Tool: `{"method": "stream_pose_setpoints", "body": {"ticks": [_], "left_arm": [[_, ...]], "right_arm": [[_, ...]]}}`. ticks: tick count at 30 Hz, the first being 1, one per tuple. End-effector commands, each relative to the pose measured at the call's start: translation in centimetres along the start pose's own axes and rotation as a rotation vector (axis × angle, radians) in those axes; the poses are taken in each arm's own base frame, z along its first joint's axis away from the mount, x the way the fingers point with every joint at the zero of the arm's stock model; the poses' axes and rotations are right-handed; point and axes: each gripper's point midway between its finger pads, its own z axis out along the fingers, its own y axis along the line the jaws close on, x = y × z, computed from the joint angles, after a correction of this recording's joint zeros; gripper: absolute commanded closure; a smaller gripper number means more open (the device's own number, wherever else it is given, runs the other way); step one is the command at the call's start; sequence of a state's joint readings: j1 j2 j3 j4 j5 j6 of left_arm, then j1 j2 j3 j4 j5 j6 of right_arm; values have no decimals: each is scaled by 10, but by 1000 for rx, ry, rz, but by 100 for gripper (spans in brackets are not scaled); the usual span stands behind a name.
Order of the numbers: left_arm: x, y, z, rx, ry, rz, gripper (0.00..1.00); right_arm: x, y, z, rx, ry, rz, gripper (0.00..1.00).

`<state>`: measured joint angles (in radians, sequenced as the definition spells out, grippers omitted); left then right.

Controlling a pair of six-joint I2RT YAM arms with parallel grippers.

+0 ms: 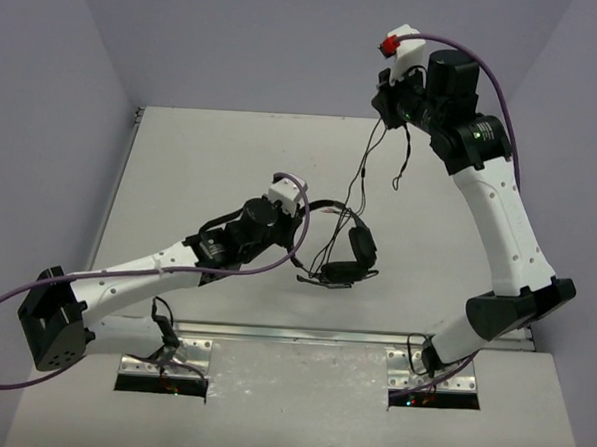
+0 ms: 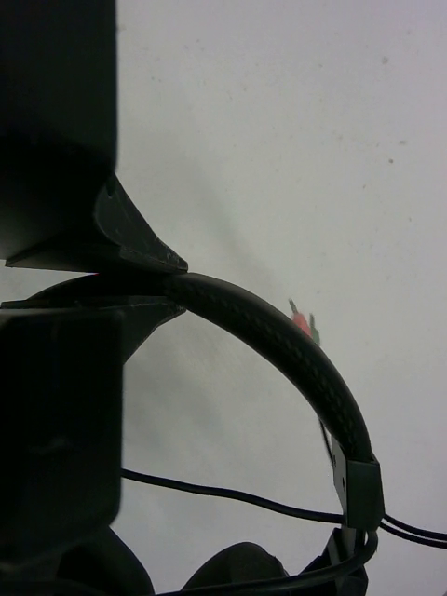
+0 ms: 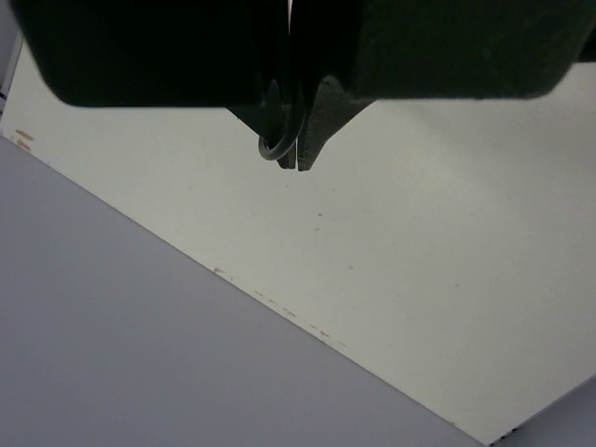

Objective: Wrap the headphones

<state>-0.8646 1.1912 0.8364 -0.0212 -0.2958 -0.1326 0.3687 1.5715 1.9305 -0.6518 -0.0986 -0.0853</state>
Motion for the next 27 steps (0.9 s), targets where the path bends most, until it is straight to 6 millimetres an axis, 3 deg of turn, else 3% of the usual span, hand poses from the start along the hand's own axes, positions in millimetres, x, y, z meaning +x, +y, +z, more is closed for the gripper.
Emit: {"method": "stream_pose_setpoints", "body": {"ticks": [1,3,6,7,8,12,15,24,27], "left_arm": [[1,-36,-14,117,38,12,100],[11,-49,-17,160,84,37,100],[32,-82,-30,261,183,94,100],[41,-80,-33,240,223,115,99],[36,-80,-36,220,222,111,100],[21,-41,-54,21,183,95,100],[16,-27,-67,-32,198,86,100],[-6,-14,-88,-70,161,50,100],[-22,-16,-93,-60,130,36,100]], "right_arm": [[-26,-31,1,65,-88,52,99],[-32,-40,-1,75,-106,68,99],[-18,-53,11,88,-69,84,99],[-8,-61,14,101,-53,99,99],[0,-64,16,99,-40,112,99],[36,-79,17,127,-22,186,99],[45,-83,16,118,-24,209,99],[64,-54,27,-35,-41,203,99],[69,-22,28,-213,-68,176,99]]}}
